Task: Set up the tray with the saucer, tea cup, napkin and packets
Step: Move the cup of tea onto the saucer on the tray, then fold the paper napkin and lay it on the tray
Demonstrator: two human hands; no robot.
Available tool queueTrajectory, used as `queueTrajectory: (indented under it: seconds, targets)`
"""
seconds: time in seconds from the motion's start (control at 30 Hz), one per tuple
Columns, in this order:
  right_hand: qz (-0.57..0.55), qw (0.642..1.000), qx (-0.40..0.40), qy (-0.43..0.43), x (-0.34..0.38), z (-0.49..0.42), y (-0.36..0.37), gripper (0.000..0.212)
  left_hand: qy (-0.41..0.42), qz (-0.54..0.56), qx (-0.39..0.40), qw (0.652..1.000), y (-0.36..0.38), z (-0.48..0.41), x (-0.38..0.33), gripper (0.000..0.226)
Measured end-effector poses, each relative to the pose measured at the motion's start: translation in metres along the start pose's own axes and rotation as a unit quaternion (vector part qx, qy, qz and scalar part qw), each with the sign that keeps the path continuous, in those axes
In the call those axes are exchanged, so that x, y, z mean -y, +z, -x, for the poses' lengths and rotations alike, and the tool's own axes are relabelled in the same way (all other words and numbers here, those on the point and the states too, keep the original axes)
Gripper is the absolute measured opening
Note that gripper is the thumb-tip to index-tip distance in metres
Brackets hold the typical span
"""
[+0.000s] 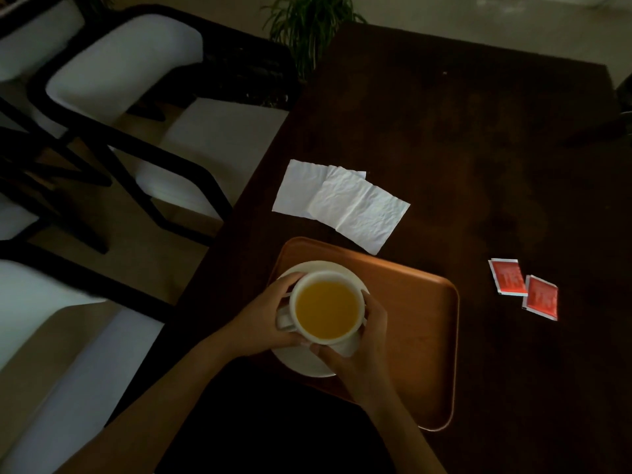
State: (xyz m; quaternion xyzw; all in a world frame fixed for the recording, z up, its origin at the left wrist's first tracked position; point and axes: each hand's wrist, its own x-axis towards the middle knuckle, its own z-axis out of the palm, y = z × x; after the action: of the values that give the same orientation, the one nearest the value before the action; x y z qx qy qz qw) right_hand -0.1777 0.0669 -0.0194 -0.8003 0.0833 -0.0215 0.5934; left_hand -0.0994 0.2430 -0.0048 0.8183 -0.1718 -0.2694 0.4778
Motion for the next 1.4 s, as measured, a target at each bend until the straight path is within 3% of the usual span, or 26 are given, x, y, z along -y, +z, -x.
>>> queueTrajectory:
  seconds: [0.27, 0.43, 0.53, 0.6, 0.73, 0.93, 1.07, 1.23, 1.4]
  targets:
    - [0.040, 0.999, 0.007, 0.011, 0.001, 0.001, 0.002, 0.100, -0.003, -0.056, 0.024, 0.998, -0.007, -0.002, 0.002, 0.097]
    - [0.063, 0.992, 0.113, 0.001, 0.008, -0.004, -0.040, 0.106, -0.020, -0.012, 0.098, 0.995, -0.048, 0.005, -0.007, 0.108]
    - [0.089, 0.986, 0.140, -0.025, 0.016, -0.039, -0.091, 0.096, -0.014, 0.052, 0.078, 0.996, -0.079, -0.015, -0.030, 0.087]
    - [0.162, 0.978, 0.118, -0.056, 0.022, -0.078, -0.115, 0.083, 0.011, 0.030, 0.036, 0.999, -0.083, -0.043, -0.049, 0.069]
    - [0.334, 0.938, 0.077, -0.058, 0.019, -0.166, -0.128, 0.062, 0.090, -0.126, -0.078, 0.985, -0.053, -0.126, -0.075, 0.054]
    - [0.532, 0.821, 0.179, -0.102, -0.005, -0.230, -0.115, 0.054, 0.059, -0.343, -0.054, 0.936, 0.012, -0.202, -0.062, 0.052]
    - [0.571, 0.788, 0.163, -0.163, -0.015, -0.234, -0.107, 0.035, 0.101, -0.391, -0.110, 0.908, 0.026, -0.209, -0.046, 0.044]
    - [0.539, 0.804, 0.139, -0.209, -0.020, -0.235, -0.112, 0.024, 0.130, -0.377, -0.151, 0.905, 0.025, -0.212, -0.039, 0.020]
    - [0.339, 0.921, 0.117, -0.151, 0.001, -0.246, -0.119, 0.016, 0.085, -0.216, -0.154, 0.960, 0.003, -0.212, -0.045, 0.019]
